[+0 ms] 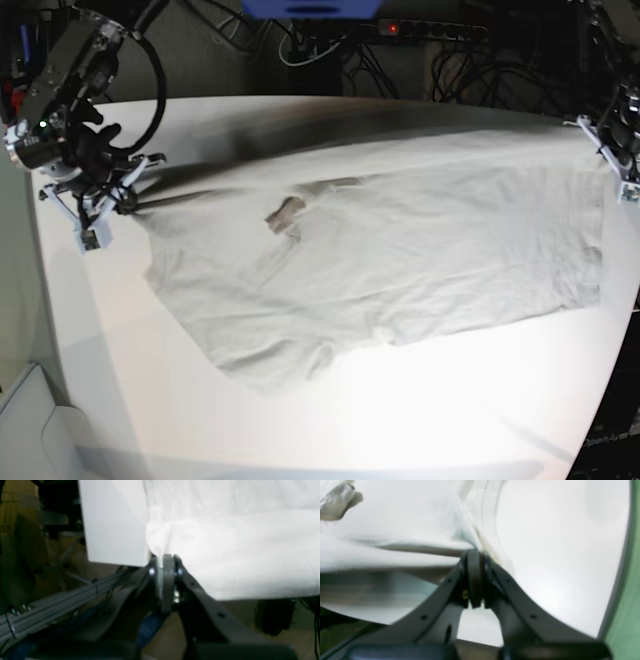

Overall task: Layout the t-shirt on the table in an organized manner, then fold the t-shirt properly
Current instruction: 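Lift the t-shirt edge with both grippers and lay it flat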

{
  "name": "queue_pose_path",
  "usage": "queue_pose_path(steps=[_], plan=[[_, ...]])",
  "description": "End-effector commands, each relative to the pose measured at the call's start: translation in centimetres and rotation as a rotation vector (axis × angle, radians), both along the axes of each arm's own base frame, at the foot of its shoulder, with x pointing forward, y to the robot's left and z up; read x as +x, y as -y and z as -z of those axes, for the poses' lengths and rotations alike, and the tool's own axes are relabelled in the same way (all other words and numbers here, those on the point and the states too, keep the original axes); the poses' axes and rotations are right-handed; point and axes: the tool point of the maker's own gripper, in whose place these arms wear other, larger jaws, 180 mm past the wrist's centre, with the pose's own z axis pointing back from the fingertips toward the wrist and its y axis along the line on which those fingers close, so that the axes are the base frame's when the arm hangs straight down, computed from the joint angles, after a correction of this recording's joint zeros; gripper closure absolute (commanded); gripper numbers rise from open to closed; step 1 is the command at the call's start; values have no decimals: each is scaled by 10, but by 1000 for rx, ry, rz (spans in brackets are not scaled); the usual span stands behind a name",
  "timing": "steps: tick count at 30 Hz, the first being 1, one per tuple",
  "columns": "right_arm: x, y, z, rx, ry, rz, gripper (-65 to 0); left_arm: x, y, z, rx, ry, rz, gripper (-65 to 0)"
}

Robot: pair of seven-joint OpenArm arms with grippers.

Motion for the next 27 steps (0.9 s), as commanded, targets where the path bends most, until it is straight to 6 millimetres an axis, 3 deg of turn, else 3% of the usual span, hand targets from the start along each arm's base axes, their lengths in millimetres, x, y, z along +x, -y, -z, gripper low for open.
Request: queue_pose_path(steps=[1, 8, 11, 21, 27], plan=[[4, 2, -8, -6, 36, -6, 0, 5, -7, -12, 35, 26, 5, 0], [10, 11, -16, -36, 54, -11, 0, 10, -15, -23, 47, 63, -14, 0], [16, 12, -22, -51, 69, -21, 0, 25, -23, -39, 54, 126, -44, 0], [49, -9, -45, -56, 142, -94, 0, 72, -23, -75, 50, 277, -48, 0], [45, 3, -44, -97, 84, -82, 0, 65, -32, -79, 71, 210, -82, 0]])
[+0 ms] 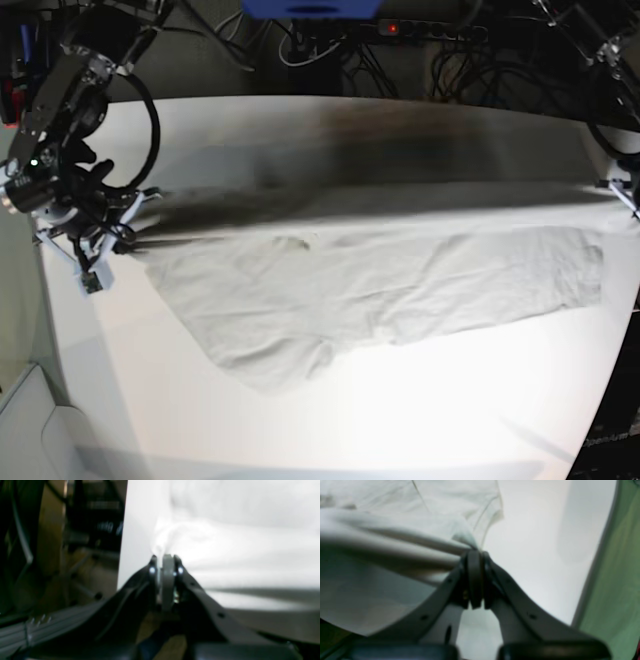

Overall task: Layout the t-shirt on the table in an organized manner, then fold the t-shirt properly
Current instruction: 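Lift the t-shirt edge with both grippers and lay it flat, then release and move both grippers to the t-shirt's side edges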

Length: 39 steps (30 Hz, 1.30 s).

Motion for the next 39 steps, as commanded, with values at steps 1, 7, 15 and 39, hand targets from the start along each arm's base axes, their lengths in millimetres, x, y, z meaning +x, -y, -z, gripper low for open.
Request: queue_pose_path(steps=[1, 7, 15, 39], plan=[[3, 3, -8, -17, 27, -2, 0, 2, -6, -14, 36, 20, -2, 0], [-18, 6, 11, -29, -39, -10, 0, -30, -6, 14, 33, -101, -11, 0], [-40, -18, 36, -40, -130, -112, 0, -68, 1, 46, 3, -225, -14, 0], [-59, -25, 51, -90, -206, -198, -70, -96, 13, 72, -44, -304, -25, -1]])
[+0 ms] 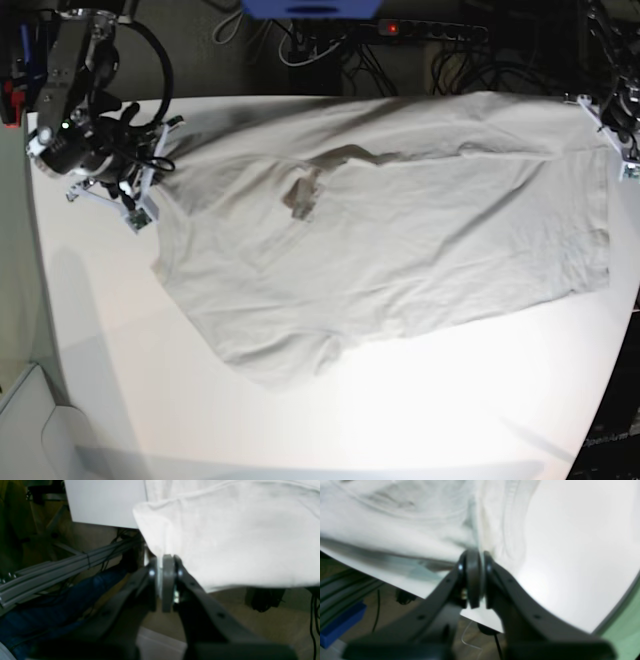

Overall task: Layout the t-shirt on the table in an organized manner, then fold the t-shirt properly
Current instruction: 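Release and move both grippers to the t-shirt's side edges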

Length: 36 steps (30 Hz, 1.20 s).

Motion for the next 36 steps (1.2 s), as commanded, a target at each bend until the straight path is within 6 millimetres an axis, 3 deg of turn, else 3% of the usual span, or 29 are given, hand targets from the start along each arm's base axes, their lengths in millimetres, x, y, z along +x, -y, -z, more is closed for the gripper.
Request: queue_pose_path(steps=[1, 4, 7, 11, 13, 18, 21, 25, 28, 33, 36], plan=[[6, 6, -8, -16, 30, -6, -105, 3, -6, -9, 28, 12, 1, -1], [6, 7, -9, -20, 30, -7, -200, 1, -7, -5, 20, 2, -4, -30], [6, 8, -9, -22, 30, -7, -268, -2, -9, -1, 17, -13, -9, -133], [10, 8, -12, -22, 44, -6, -300, -6, -10, -1, 18, -16, -16, -290], [11, 8, -13, -20, 50, -7, -300, -11, -10, 0, 19, -30, -16, -333], [27, 14, -26, -24, 98, 16, -298, -11, -10, -2, 26, -28, -12, -344], [46, 22, -43, -23, 163, 46, -298, -10, -18, -8, 38, -9, -33, -346], [87, 18, -53, 33, 201, 66, -297, 23, -34, -29, 34, 130, -113, -346], [118, 12, -42, 112, 162, 87, -255, 41, -39, -28, -12, 181, -159, -345], [177, -8, -41, 264, 161, 90, -56, 83, -36, -26, -106, 257, -186, -337], [206, -29, -42, 338, 169, 53, 0, 106, -34, -24, -166, 288, -200, -276]])
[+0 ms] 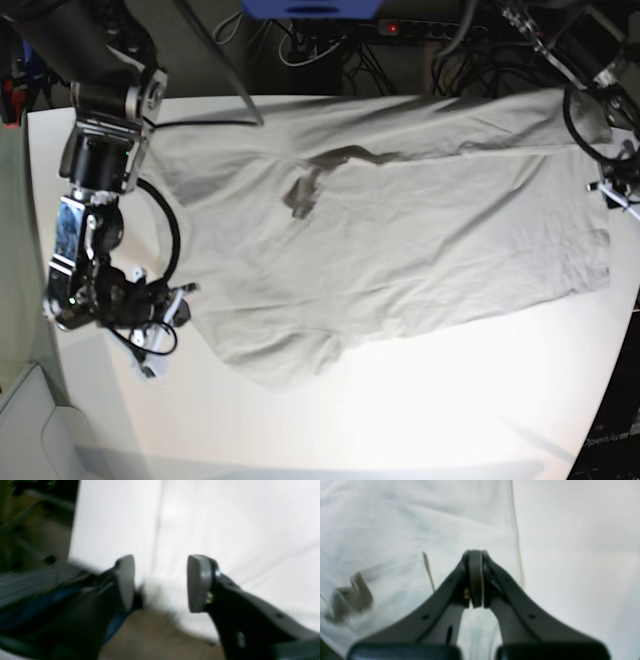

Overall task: Layout the t-shirt on the table in an organized manner, then fold the t-shirt properly
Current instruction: 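Release and move both grippers to the t-shirt's side edges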

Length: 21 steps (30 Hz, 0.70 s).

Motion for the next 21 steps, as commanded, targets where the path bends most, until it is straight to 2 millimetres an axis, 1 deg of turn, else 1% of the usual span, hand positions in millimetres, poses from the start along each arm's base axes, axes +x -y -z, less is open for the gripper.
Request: queue_pose_path(steps=[1, 6, 7, 8, 11, 14, 16, 18, 20, 21], plan=[[18, -9, -18, 34, 64, -14, 0, 7, -8, -9, 11, 27, -13, -243], [45, -45, -8, 145, 84, -57, 0, 39, -5, -2, -52, 126, -7, -80], [52, -54, -9, 170, 94, -65, 0, 47, -2, 0, -62, 147, 5, -33], [55, -59, -7, 187, 93, -68, 0, 54, 4, 5, -72, 150, 27, 0], [62, -66, 0, 243, 103, -50, 0, 68, 22, 27, -110, 138, 91, -6], [68, -72, 2, 273, 127, -46, 0, 79, 37, 40, -136, 154, 128, 0], [70, -65, 2, 274, 150, -33, 0, 85, 44, 45, -148, 169, 147, 0], [71, -61, 2, 284, 166, -20, 0, 93, 52, 54, -176, 178, 157, 0], [73, -59, 0, 294, 189, -10, 0, 97, 56, 61, -206, 178, 155, 0], [74, -54, 0, 292, 196, -3, 0, 99, 58, 66, -223, 177, 150, 0]])
